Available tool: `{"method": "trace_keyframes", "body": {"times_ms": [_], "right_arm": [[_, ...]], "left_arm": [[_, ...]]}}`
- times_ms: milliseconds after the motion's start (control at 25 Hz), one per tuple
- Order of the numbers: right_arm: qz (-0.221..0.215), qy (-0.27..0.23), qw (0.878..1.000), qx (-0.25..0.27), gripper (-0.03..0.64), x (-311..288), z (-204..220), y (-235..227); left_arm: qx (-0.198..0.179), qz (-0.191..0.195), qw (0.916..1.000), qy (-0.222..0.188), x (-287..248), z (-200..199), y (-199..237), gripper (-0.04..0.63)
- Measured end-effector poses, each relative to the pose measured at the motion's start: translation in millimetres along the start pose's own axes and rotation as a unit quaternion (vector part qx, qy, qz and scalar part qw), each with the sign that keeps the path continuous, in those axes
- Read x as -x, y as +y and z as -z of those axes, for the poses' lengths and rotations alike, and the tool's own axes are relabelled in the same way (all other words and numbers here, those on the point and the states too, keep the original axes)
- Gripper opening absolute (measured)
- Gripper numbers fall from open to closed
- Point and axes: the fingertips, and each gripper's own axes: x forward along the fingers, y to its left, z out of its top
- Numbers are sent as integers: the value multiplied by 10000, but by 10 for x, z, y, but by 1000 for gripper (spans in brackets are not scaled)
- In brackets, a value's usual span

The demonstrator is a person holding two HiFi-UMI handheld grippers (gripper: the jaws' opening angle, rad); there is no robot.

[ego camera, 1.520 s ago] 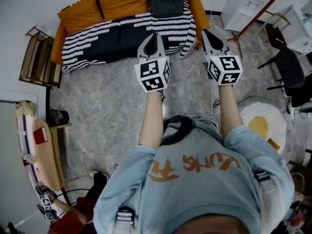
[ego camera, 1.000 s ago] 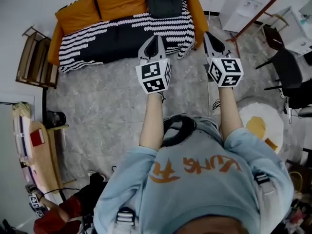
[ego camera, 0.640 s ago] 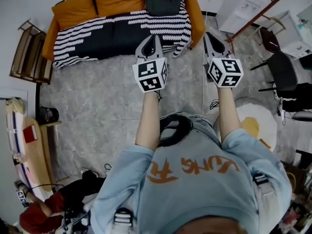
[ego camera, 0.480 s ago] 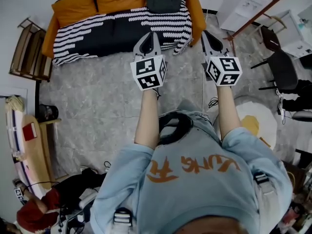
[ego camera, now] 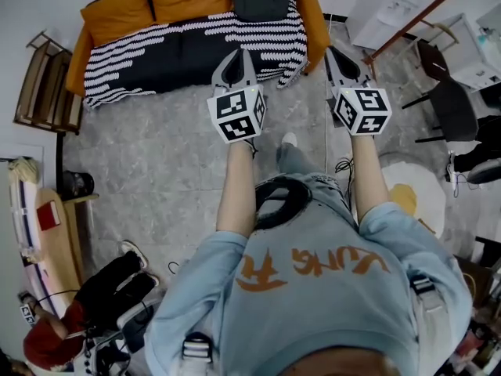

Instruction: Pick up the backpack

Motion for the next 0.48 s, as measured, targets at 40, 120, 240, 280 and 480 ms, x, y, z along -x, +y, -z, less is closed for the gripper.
{"method": "trace_keyframes", "body": {"times_ms": [40, 120, 240, 280, 480], "right_arm": [[7, 0, 10000, 7, -2, -34, -1, -1], [2, -26, 10000, 4, -2, -99, -15, -3], [-44, -137, 9999, -23, -2, -189, -59, -59], [-73, -171, 9998, -26, -2, -229, -68, -80], [-165, -263, 9994, -149, -2, -478, -56, -276]], "left_arm": [[12, 9, 10000, -3, -25, -1, 26, 20], [21, 8, 10000, -14, -65, -8, 80, 20], [-38, -27, 10000, -65, -149, -45, 109, 20], [-60, -48, 9999, -82, -191, -60, 120, 20], [-180, -146, 9996, -152, -456, -152, 170, 20]]}}
